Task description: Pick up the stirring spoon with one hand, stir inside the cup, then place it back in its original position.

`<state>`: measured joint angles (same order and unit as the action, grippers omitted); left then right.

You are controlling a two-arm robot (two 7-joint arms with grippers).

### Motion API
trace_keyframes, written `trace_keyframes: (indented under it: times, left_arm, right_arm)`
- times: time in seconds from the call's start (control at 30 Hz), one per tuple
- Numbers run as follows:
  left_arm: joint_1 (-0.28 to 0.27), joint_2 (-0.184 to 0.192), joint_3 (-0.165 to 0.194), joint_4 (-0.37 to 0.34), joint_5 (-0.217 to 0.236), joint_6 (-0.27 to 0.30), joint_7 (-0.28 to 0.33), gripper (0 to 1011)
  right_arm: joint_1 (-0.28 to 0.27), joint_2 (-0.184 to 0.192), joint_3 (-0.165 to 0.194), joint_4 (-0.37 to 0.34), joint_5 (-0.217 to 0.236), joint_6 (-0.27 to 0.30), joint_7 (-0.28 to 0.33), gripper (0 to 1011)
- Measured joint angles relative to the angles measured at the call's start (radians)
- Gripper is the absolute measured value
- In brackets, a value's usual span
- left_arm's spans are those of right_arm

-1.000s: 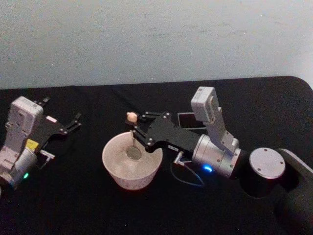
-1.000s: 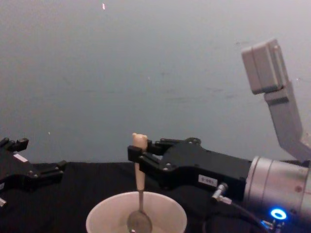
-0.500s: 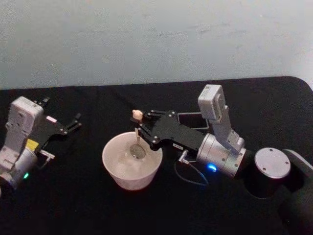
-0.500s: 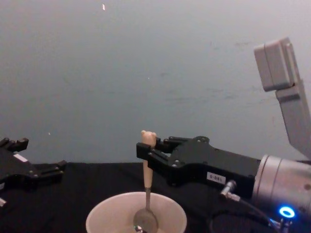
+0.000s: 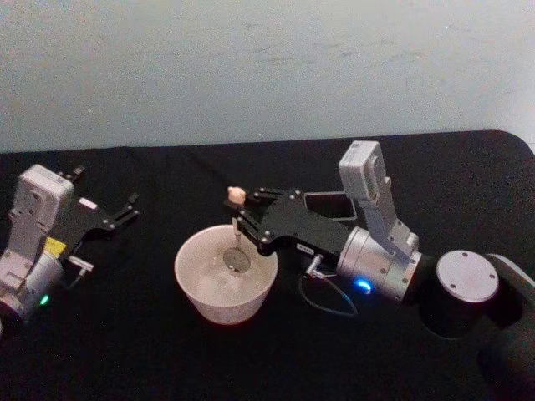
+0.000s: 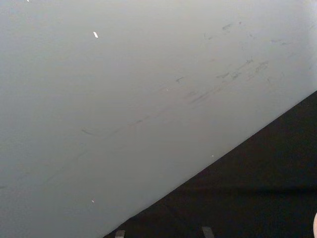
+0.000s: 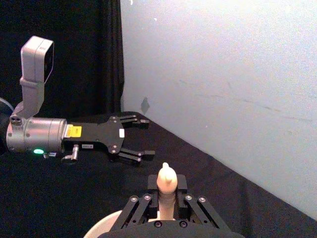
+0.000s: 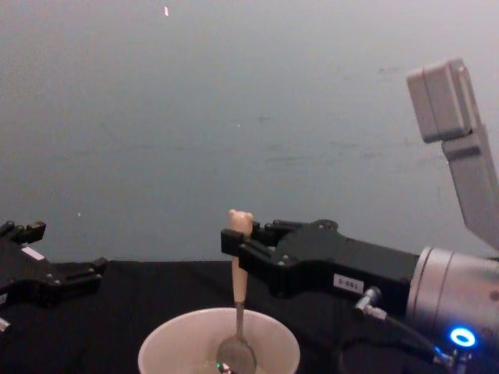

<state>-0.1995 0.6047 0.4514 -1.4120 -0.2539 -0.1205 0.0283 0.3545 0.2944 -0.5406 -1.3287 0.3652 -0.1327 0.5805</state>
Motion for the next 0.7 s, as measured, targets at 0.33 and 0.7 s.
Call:
trace_keyframes:
  times: [0.33,0.7]
  left_arm:
    - [0.000,0.000,0.000,0.000,0.000,0.000,0.000,1001]
    - [0.000,0.000,0.000,0.000,0.000,0.000,0.000,1001]
  right_arm:
    - [-0.011,0.025,0.019,-0.082,0.023,0.047,-0.016,209]
    - [-0.024,0.067,0.052,-0.185,0.065,0.086,-0.036,209]
